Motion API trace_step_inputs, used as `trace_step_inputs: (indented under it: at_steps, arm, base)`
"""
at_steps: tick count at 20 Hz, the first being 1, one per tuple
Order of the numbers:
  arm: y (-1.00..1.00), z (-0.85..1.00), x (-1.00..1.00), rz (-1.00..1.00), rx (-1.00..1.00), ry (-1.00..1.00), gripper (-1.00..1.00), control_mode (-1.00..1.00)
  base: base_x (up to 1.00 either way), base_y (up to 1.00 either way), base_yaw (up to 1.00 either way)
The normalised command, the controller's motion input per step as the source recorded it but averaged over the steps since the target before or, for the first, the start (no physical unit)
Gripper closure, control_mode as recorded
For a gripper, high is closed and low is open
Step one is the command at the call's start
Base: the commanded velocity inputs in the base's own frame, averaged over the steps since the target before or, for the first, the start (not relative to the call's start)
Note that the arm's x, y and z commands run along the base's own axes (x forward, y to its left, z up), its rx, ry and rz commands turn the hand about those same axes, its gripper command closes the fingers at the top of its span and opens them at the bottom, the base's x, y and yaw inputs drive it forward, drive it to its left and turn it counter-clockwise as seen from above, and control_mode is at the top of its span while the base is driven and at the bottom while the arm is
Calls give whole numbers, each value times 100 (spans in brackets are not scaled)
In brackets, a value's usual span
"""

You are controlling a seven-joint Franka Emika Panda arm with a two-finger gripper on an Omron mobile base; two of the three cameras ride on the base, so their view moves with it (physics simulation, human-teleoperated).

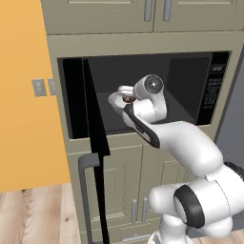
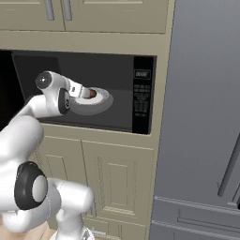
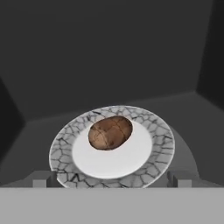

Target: Retrieve the reheated potato from the microwave, then place the potato, cheese, and condiment on the cutting board.

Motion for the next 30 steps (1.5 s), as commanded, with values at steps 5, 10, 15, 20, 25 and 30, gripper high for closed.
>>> trace_step_inputs:
  at_steps: [5, 10, 15, 20, 25, 30]
  arm:
    - [0, 0, 42, 0, 5, 8, -100, -100]
    - [1, -11, 18, 0, 0, 6, -100, -100]
    - [0, -24, 18, 0, 0, 0, -100, -100]
    - [0, -14, 21, 0, 0, 0, -100, -100]
    - [0, -3, 24, 0, 0, 2, -100, -100]
    - [0, 0, 16, -2, 2, 15, -100, -100]
  base:
    - [0, 0, 0]
    - [0, 0, 0]
    - [0, 0, 0]
    - [0, 0, 0]
    - [0, 0, 0]
    - [0, 0, 0]
